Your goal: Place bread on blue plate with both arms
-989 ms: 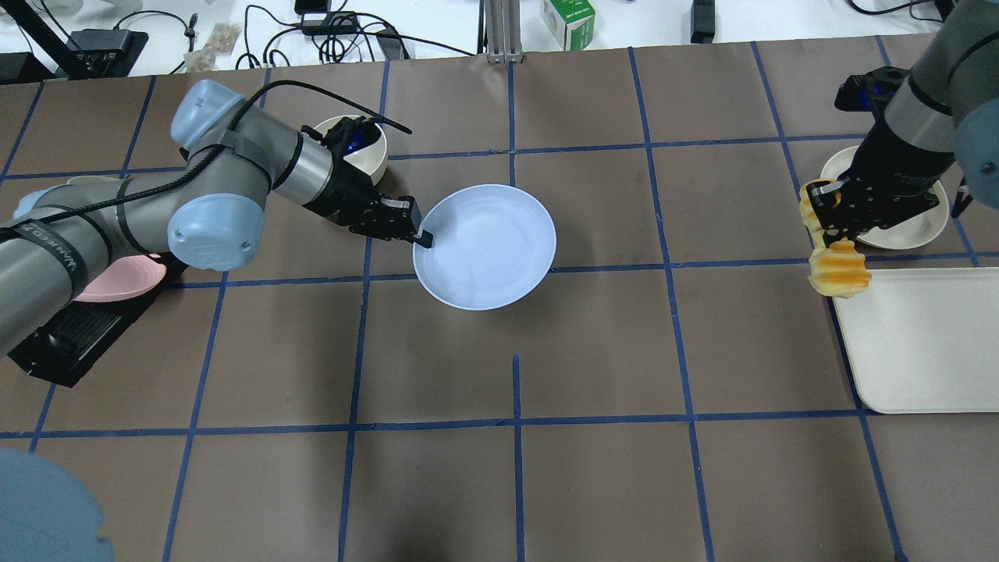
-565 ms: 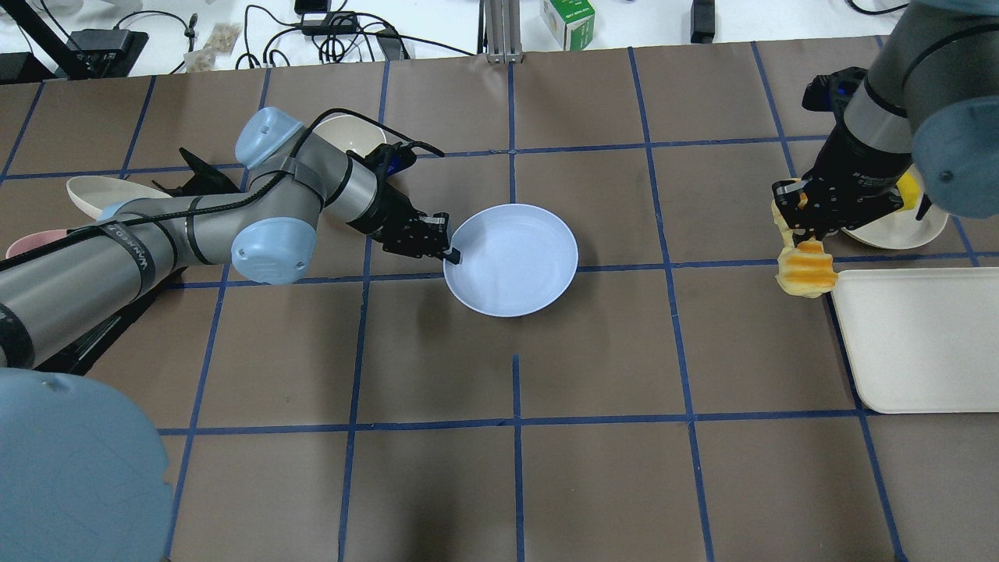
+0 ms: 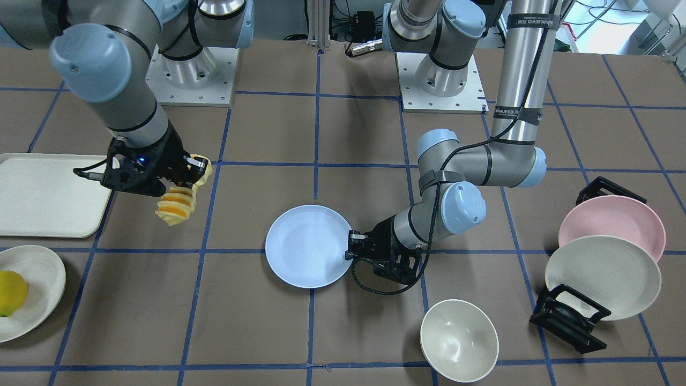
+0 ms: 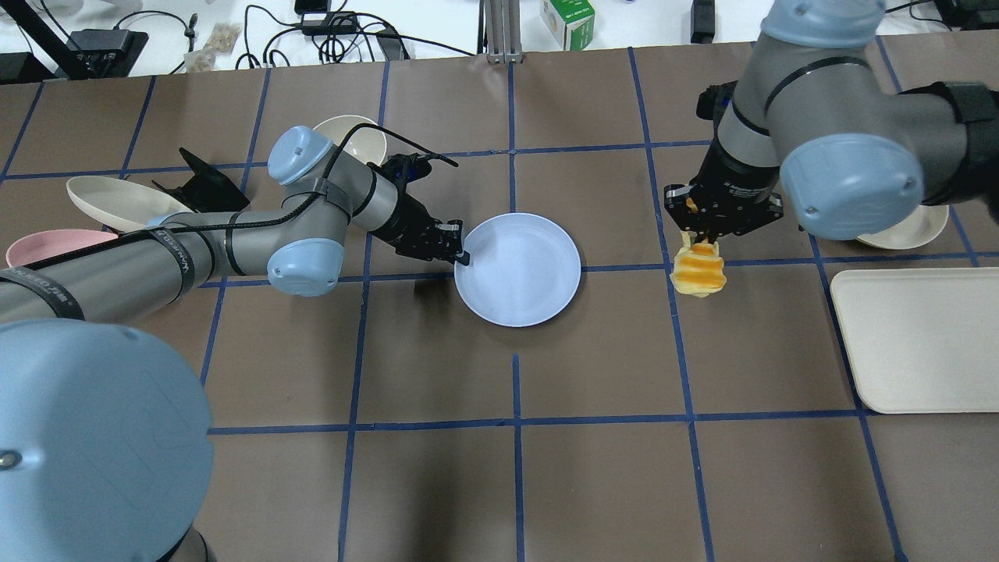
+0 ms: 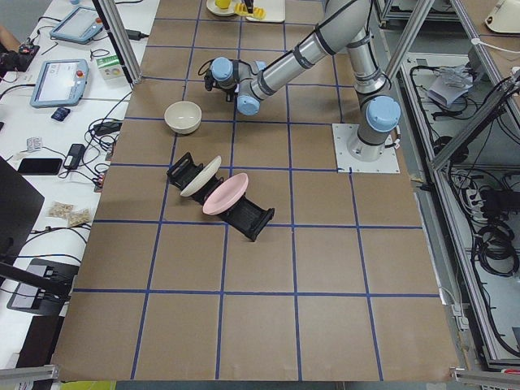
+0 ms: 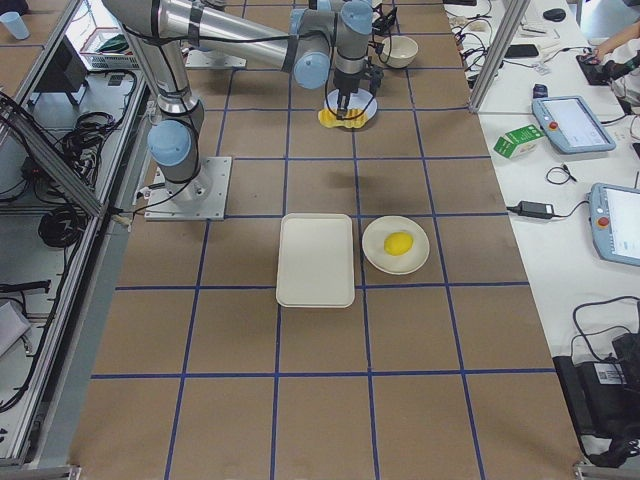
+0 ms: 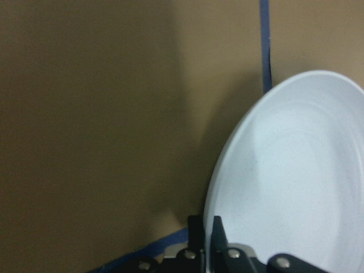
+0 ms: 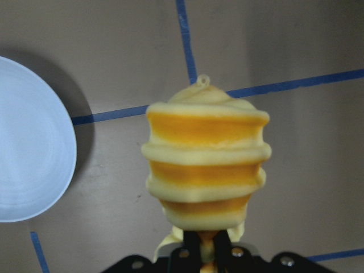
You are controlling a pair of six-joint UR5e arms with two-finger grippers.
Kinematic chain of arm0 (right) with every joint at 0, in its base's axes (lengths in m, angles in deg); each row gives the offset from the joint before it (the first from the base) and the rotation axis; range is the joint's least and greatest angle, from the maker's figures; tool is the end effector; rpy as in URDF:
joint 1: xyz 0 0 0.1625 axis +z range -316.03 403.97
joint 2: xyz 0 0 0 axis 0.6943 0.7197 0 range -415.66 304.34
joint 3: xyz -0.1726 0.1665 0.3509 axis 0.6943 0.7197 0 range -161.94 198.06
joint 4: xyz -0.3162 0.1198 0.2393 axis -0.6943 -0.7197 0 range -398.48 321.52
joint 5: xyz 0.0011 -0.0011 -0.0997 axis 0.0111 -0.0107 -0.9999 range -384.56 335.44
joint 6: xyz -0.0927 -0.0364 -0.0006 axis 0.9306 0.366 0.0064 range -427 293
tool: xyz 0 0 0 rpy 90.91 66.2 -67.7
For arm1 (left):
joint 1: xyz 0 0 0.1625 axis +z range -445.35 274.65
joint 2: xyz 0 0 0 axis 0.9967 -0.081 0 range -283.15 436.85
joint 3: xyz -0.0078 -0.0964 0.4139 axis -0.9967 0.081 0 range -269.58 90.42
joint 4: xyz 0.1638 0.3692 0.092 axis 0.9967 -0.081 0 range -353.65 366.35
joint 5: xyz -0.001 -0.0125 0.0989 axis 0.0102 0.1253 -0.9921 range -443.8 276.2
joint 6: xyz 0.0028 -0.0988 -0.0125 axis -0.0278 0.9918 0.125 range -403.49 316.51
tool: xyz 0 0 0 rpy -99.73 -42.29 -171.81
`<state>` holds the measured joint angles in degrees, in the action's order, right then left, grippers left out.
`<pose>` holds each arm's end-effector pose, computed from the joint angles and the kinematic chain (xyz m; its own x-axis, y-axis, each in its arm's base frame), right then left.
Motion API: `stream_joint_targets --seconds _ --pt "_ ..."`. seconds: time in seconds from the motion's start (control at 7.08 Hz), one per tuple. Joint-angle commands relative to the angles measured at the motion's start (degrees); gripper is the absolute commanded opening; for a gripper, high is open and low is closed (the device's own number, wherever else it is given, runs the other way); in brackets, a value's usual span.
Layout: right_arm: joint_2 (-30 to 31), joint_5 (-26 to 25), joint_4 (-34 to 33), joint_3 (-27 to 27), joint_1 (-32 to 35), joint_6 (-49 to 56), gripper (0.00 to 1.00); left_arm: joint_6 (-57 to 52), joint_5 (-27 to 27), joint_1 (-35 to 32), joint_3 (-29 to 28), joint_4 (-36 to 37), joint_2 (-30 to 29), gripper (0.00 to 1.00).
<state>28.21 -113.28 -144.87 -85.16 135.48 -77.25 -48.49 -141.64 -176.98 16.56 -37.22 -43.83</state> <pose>0.1490 -0.5062 0.3505 -0.9882 0.1528 -0.0128 0.1519 0.9869 0.0548 -0.2029 -0.5788 0.1570 -0.8407 0.1075 0.5308 0.1020 0.9940 -0.0396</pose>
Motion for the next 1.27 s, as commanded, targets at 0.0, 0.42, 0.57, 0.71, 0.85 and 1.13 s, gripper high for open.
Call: stream_joint_targets --seconds 0.0,0.42,0.57,0.71,0.85,1.13 --pt "-3.86 0.12 -4.68 -0.14 6.9 -6.07 0.0 -0.36 -0.08 0.22 -0.83 0.94 2.88 1.0" --pt "-12.38 0.48 -8.22 5.11 16.22 -15.56 0.0 -0.71 -8.42 0.05 -11.43 -21.71 12.72 1.0" --pt "-15.19 0.13 -8.3 8.18 18.69 -17.42 0.0 -0.8 -11.47 0.31 -16.35 -32.52 15.71 1.0" --pt "-17.83 0.04 -8.39 10.73 19.84 -18.05 0.0 -0.54 -16.46 0.14 -20.83 -41.51 18.78 1.0" --pt "-19.95 -0.05 -8.57 11.63 20.64 -18.05 0.0 -0.28 -23.82 -0.12 -23.84 -48.56 22.12 1.0" --pt "-22.33 -0.05 -11.46 11.46 21.26 -18.05 0.0 -0.28 -26.27 -0.13 -24.31 -54.33 27.05 1.0"
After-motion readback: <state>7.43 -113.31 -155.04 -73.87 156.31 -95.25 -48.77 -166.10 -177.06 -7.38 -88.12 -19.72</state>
